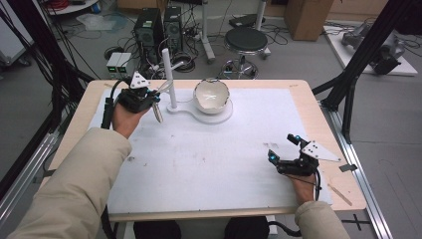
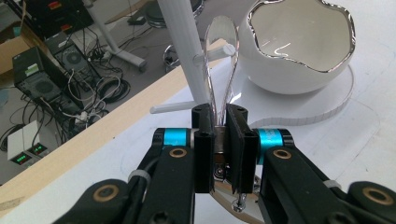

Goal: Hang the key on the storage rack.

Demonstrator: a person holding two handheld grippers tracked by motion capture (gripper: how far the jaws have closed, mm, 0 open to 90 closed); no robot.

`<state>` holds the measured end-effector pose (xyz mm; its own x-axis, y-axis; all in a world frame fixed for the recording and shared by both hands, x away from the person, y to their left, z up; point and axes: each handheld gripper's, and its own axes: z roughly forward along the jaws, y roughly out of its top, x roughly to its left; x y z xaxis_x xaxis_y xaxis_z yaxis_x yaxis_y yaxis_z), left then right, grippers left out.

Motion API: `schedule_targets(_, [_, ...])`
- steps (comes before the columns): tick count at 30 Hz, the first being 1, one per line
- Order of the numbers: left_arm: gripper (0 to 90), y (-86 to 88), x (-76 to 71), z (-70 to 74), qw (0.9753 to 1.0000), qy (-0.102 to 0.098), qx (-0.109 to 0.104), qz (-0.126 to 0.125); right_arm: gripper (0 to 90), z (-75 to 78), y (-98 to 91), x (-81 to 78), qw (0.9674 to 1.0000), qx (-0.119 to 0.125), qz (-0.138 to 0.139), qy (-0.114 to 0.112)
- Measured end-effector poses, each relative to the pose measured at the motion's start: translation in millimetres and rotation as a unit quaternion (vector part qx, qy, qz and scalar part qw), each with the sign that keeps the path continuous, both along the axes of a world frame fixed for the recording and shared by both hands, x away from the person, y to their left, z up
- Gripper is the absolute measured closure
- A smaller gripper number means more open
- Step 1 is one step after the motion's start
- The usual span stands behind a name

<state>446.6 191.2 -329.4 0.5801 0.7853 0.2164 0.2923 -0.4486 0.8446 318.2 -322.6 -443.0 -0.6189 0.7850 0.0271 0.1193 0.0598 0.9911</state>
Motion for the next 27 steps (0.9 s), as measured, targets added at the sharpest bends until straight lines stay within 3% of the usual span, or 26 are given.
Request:
schedule_targets(20, [81.5, -1.7, 11.2, -13.7, 0.9994, 0.027, 0.015, 0.012, 0.7, -5.7, 1.1, -2.3, 0.9999, -0.001, -0.012, -0.005])
schedule_targets(27, [79.8, 3.5, 7.4, -28.1, 0.9998, 0.013, 0.003, 0.012, 0.6, -6.0, 0.6, -2.7, 0.9999, 0.000, -0.014, -0.006])
